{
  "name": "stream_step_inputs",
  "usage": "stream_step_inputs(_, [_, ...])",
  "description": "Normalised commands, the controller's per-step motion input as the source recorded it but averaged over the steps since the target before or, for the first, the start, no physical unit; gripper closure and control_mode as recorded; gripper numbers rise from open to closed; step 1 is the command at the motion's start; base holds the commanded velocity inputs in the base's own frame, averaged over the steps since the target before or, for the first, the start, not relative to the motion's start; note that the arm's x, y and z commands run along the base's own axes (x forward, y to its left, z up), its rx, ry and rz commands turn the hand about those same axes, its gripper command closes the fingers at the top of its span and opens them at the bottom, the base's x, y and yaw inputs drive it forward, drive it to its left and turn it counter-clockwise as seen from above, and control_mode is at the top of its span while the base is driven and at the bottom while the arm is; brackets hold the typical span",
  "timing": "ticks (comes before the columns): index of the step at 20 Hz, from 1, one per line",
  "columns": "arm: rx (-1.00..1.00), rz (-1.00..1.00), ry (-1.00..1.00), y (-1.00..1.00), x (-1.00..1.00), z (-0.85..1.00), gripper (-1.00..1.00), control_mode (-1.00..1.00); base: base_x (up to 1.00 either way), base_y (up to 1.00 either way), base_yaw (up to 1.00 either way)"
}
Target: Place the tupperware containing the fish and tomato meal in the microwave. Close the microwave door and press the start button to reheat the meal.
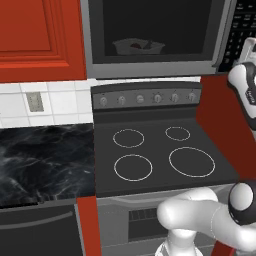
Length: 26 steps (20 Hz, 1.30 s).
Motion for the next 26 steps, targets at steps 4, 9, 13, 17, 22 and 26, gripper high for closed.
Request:
stream_step_inputs(4, [0.00, 0.00, -0.01, -0.05, 0.22, 0.00, 1.00, -1.00, 0.00, 0.00, 0.00])
stream_step_inputs(9, [0.00, 0.00, 0.00, -0.14, 0.22, 0.00, 1.00, -1.00, 0.00, 0.00, 0.00])
stream_step_inputs(13, [0.00, 0.00, 0.00, -0.19, 0.22, 0.00, 1.00, -1.00, 0.00, 0.00, 0.00])
stream_step_inputs(17, [0.00, 0.01, 0.00, -0.14, 0.27, 0.00, 1.00, -1.00, 0.00, 0.00, 0.00])
stream_step_inputs(22, [0.00, 0.01, 0.00, -0.03, 0.28, 0.00, 1.00, -1.00, 0.00, 0.00, 0.00])
stream_step_inputs(26, [0.00, 0.01, 0.00, 0.00, 0.29, 0.00, 1.00, -1.00, 0.00, 0.00, 0.00])
